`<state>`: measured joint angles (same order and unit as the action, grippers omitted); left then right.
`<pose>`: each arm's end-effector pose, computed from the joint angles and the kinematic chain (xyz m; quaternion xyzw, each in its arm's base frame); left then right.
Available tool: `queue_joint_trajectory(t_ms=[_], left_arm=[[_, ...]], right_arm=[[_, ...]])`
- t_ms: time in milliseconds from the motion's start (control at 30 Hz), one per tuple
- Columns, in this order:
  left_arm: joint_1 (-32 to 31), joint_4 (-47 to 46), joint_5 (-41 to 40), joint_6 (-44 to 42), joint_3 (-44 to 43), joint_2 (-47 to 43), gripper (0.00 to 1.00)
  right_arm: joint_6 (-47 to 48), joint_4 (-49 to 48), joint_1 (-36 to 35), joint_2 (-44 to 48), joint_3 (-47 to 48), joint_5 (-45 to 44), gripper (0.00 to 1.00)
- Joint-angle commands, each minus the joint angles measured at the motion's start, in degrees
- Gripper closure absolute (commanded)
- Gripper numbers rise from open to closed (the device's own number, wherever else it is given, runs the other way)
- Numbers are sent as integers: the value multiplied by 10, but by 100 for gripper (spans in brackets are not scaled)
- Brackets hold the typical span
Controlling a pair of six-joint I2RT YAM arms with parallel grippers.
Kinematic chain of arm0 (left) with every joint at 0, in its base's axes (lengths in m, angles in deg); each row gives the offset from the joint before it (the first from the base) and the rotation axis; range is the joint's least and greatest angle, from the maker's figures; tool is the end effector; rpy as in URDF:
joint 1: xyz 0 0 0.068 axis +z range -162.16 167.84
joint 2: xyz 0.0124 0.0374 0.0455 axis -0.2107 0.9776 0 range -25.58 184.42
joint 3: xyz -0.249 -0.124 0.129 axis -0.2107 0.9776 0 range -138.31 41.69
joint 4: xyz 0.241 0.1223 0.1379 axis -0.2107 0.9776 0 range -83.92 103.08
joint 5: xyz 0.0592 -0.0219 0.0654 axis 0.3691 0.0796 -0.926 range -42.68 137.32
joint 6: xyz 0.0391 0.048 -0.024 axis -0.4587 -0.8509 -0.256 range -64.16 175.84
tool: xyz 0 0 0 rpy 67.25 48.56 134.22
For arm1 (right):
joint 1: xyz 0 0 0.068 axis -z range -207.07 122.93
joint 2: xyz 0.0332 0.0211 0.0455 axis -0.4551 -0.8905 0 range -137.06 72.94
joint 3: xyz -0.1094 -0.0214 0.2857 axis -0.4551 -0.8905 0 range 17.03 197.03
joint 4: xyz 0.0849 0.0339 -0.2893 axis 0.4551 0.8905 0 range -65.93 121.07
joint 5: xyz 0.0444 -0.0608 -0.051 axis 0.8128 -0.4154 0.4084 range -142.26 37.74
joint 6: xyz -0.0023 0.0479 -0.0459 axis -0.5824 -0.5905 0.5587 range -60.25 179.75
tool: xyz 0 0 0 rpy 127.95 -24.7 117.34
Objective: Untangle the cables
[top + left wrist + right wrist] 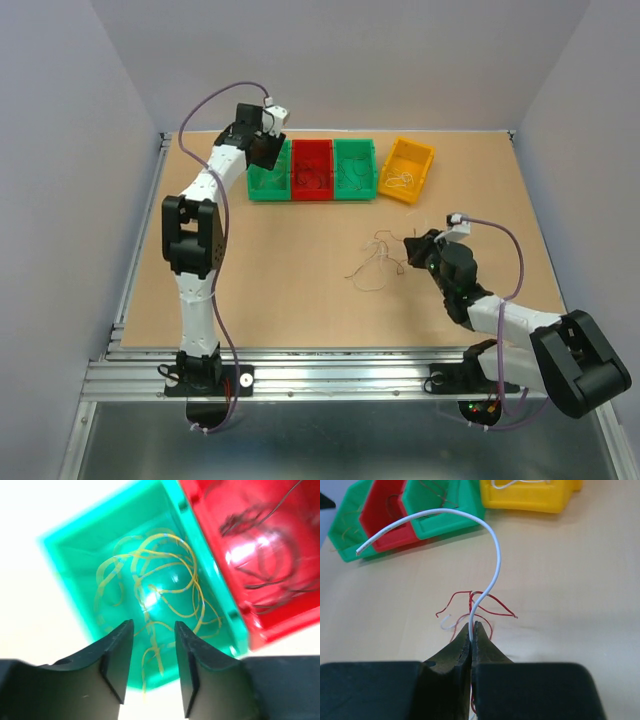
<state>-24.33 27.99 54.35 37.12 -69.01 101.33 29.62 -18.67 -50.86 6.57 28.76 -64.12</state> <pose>0.5787 -0.1313 0.2513 0.2649 0.8580 -0.0301 0.4390 0.2234 0.0866 0.1602 0.1077 0.7676 0.2126 0.5949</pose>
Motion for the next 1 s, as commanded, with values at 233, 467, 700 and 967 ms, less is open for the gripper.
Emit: queue_joint_trajectory(t_ms=[233, 467, 700, 967], left_arm=[[-37, -210, 79, 28, 285, -337, 36], [-96, -404, 247, 32, 517, -495, 23], [-111, -524, 367, 35, 638, -591, 23], [-117, -584, 358, 35, 707, -671, 25]], right_arm=[[67, 146, -42, 9, 193, 176, 99], [161, 269, -99, -9, 342, 246, 99], [184, 277, -99, -27, 380, 395, 99], [130, 145, -103, -16, 291, 312, 99]])
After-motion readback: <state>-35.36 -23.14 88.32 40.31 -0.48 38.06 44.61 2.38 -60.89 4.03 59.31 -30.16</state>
